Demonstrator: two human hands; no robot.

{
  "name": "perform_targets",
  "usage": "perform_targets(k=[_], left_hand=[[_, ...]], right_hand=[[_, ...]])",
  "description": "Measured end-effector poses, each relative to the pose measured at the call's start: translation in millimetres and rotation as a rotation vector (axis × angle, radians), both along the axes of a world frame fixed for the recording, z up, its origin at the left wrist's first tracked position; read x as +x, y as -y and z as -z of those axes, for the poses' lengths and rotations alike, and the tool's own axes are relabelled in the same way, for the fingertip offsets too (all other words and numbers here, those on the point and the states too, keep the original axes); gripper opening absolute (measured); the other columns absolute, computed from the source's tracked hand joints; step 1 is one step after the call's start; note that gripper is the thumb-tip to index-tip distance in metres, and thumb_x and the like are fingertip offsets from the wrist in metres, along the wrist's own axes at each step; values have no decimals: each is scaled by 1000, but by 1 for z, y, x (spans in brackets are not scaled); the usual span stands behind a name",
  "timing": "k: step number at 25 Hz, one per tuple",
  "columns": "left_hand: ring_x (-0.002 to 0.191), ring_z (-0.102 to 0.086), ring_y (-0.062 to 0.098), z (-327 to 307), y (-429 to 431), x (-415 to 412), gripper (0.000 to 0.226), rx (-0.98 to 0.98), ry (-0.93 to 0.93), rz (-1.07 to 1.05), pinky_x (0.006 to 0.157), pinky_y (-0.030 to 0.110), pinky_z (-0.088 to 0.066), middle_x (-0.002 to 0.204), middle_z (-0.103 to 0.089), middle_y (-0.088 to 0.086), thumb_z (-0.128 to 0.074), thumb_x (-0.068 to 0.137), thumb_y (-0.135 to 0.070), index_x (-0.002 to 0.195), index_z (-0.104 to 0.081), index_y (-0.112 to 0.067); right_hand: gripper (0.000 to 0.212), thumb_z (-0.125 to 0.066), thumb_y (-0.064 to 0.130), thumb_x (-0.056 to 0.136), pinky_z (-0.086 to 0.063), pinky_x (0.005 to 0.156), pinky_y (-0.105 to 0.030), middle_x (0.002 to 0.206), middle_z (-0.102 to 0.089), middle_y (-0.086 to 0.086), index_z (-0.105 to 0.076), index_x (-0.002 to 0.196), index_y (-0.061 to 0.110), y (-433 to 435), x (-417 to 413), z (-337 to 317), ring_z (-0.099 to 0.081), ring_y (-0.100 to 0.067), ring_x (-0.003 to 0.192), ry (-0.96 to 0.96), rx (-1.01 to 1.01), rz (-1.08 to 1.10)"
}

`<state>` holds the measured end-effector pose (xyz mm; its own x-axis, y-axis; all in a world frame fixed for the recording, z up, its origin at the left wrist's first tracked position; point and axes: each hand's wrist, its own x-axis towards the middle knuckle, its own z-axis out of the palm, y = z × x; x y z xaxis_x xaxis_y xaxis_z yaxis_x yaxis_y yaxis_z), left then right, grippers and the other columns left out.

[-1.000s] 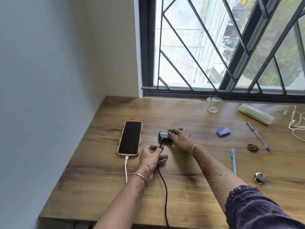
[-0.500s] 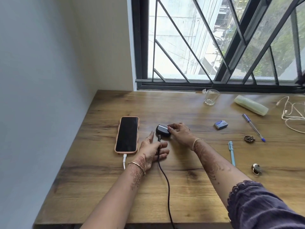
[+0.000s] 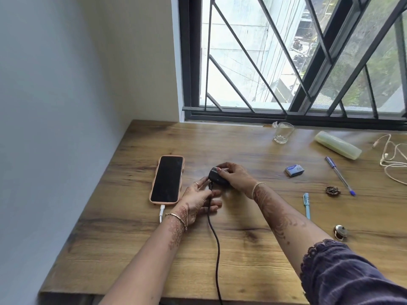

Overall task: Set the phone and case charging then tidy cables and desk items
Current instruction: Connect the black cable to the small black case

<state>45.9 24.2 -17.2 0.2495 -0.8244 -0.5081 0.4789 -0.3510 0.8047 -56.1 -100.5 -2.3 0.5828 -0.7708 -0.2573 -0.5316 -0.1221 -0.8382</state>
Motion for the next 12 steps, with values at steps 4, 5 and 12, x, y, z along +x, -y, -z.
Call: perform_targets(k=[4,5,12], left_hand=[[67,-67,25,-3,-4,-1,47,-25,-26,-4,56,31,-53,100,-71,11,-60,89,-5,128,-49,-27],[68,-66,24,-3,-5,-3,44,-27,-30,4,57,31,-54,102,-71,11,-61,88,-5,125,-51,-26],[69,-66,24,-4,-6,-10,36,-37,-25,-35,55,30,-55,101,-72,14,-63,86,-2,118,-55,-17]], right_hand=[[26,-60,35,91,-49,86,-30,108,-67,-7,-66,110,18,6,1,2,-60,-17,96,28,70,43],[28,-61,36,90,-49,80,-30,108,-67,-8,-65,110,17,7,2,2,-60,-17,92,40,90,63],[29,-62,43,88,-37,48,-21,94,-63,-4,-63,103,18,14,6,-2,-52,-10,69,-20,135,78]])
